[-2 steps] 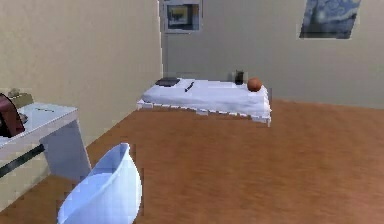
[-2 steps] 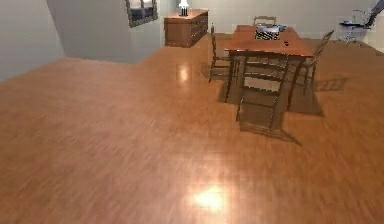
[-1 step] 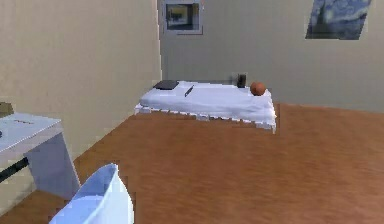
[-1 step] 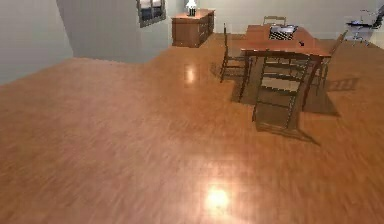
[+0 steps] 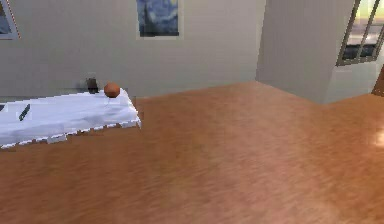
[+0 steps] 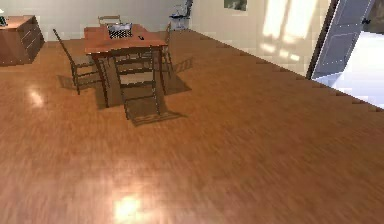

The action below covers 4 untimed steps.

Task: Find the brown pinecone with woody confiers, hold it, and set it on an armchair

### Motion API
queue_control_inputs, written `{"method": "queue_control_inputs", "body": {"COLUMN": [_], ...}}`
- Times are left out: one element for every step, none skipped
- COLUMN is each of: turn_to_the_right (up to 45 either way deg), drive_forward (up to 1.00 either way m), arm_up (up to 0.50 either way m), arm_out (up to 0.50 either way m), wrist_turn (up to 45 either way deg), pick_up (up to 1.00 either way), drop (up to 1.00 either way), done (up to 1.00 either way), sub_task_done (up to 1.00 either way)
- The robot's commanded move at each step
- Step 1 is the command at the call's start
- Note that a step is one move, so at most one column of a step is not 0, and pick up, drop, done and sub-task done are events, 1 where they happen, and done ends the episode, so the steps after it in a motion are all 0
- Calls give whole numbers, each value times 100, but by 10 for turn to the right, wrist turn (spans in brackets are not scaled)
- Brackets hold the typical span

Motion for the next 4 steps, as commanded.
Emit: {"method": "queue_control_inputs", "body": {"turn_to_the_right": [0, -360, 0, -330], "drive_forward": [40, 0, 65, 0], "arm_up": [0, 0, 0, 0], "arm_out": [0, 0, 0, 0], "wrist_turn": [0, 0, 0, 0], "pick_up": [0, 0, 0, 0], "drop": [0, 0, 0, 0], "done": [0, 0, 0, 0], "sub_task_done": [0, 0, 0, 0]}}
